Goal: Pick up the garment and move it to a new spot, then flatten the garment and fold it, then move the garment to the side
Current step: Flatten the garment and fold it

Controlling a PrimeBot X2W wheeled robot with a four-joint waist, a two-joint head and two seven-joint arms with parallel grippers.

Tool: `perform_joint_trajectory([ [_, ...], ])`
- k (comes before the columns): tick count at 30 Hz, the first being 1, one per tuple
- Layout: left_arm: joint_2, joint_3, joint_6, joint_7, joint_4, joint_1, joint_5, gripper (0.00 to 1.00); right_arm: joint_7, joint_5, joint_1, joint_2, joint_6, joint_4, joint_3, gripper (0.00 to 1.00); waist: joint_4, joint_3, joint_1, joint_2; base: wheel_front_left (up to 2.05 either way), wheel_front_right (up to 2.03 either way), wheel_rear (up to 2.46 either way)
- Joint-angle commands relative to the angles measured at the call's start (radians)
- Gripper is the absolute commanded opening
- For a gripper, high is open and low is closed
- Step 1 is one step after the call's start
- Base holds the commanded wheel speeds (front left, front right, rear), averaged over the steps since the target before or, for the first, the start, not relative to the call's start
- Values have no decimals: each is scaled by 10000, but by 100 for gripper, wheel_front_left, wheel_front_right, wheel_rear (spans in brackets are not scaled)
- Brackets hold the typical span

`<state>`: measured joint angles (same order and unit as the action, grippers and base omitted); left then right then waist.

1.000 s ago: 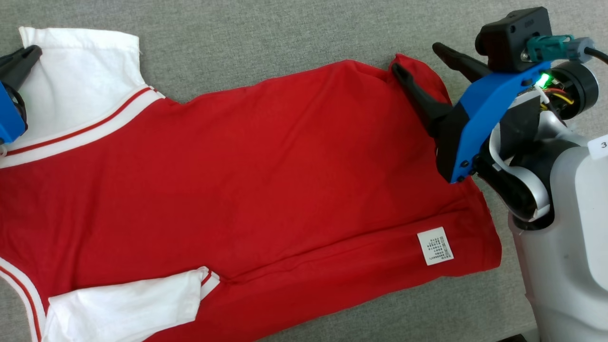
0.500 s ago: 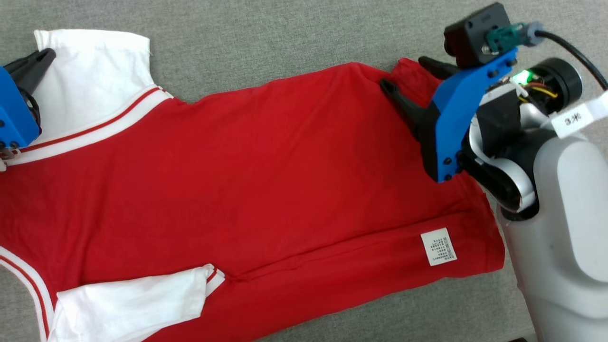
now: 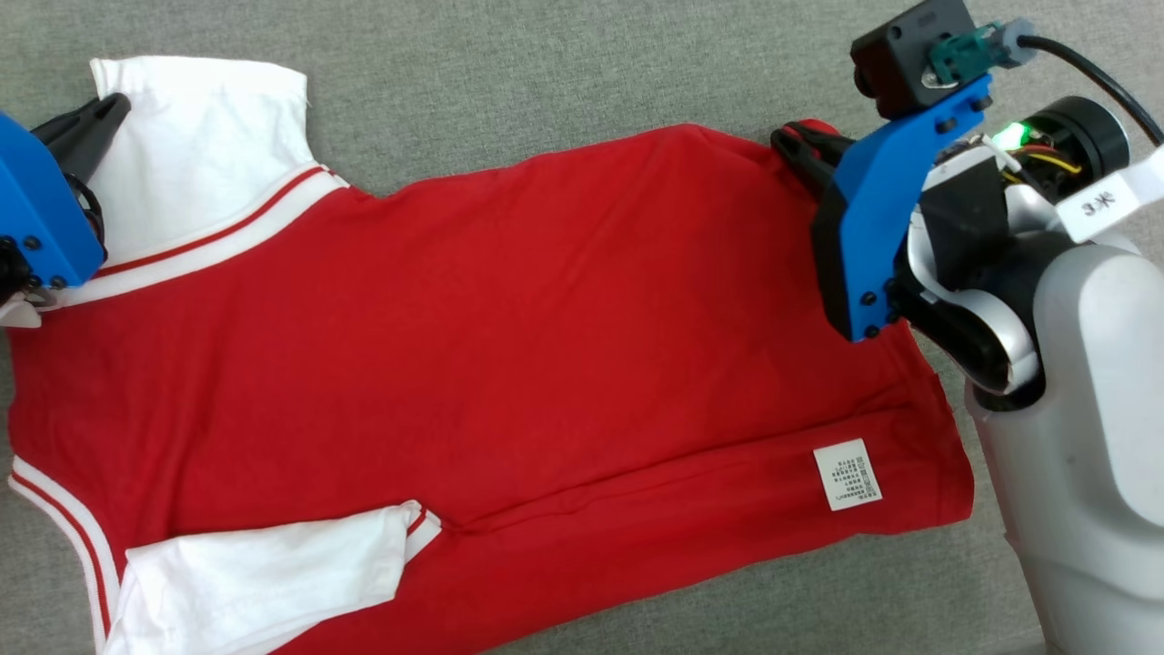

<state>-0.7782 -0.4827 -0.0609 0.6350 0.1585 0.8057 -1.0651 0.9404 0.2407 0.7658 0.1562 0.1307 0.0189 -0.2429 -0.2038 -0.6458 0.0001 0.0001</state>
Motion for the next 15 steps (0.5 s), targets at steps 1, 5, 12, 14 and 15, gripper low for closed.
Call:
perform_joint_trajectory([
  [1,201,-253,67,-120,206,-484,108,0,-126,-57,-265,51,2,128,157,0,26,78,-1,-1,0,0,0],
  [5,333,94,234,-1141,157,-480,206,0,-646,-224,-677,-75,2,379,625,0,131,284,-1,-1,0,0,0],
  [12,759,651,655,-3049,-164,-1391,43,0,-1877,-454,-1897,-449,2,715,1775,0,475,861,-1,-1,0,0,0],
  [14,866,773,744,-3604,-356,-1812,-7,0,-2174,-453,-2285,-561,2,773,2167,0,606,1071,-1,-1,0,0,0],
  [15,893,847,771,-3857,-459,-2030,-25,0,-2326,-505,-2438,-607,2,812,2343,0,665,1171,-1,-1,0,0,0],
])
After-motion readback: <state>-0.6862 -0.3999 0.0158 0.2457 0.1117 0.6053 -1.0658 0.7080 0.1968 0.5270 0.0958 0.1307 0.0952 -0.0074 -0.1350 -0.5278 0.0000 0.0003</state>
